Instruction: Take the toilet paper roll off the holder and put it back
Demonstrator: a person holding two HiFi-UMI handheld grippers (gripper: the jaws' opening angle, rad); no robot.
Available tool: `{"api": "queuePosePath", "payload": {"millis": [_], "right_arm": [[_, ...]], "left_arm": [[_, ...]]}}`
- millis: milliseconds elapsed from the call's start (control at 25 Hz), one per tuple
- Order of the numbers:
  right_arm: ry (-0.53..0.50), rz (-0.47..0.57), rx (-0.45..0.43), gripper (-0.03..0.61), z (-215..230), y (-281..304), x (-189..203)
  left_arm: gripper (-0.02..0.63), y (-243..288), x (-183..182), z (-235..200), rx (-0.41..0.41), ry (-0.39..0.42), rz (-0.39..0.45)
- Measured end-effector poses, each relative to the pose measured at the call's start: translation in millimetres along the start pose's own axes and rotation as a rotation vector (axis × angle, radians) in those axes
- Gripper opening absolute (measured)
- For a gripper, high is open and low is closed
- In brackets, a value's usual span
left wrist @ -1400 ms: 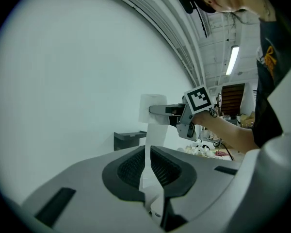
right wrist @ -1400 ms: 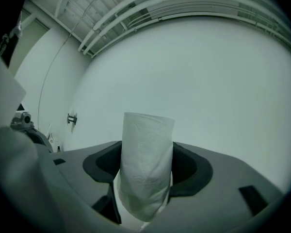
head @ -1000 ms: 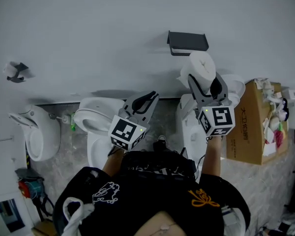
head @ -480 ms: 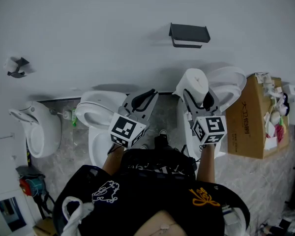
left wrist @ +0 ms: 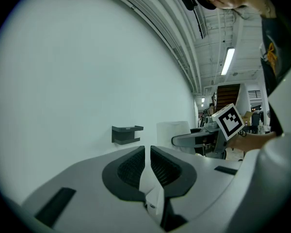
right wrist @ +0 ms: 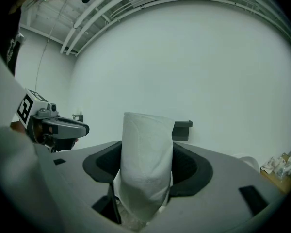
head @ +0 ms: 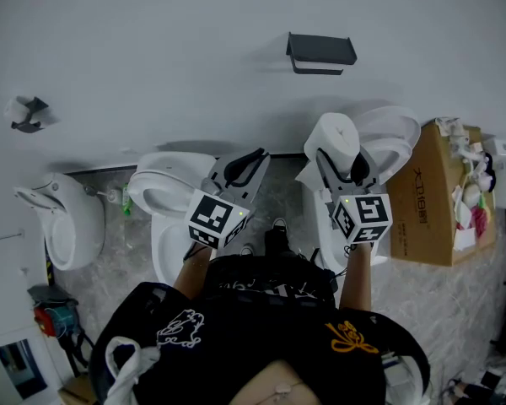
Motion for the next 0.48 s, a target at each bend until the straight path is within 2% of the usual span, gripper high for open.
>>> {"api": "queuePosePath", "payload": {"millis": [240, 480], "right_arm": [[-0.038, 0.02, -0.004, 0.298, 13.3, 10.1, -15.2], [-0.145, 0.078, -0.01, 0.298, 42.3, 35.2, -60.8]], "left_arm": [[0.048, 9.4, -3.4, -4.9, -0.005, 0.01, 0.012], [0.048, 21.2, -11.0, -15.5, -0.028, 0.013, 0.032]]}}
Point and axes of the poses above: the fingertips, and each gripper's own axes: y forward along the fingers, z to its right, x out of its underside, the point moved 3 cm from there along -y, backward along the fingers, and after that the axes turned 1 degree about -z, right-handed, at the moved point
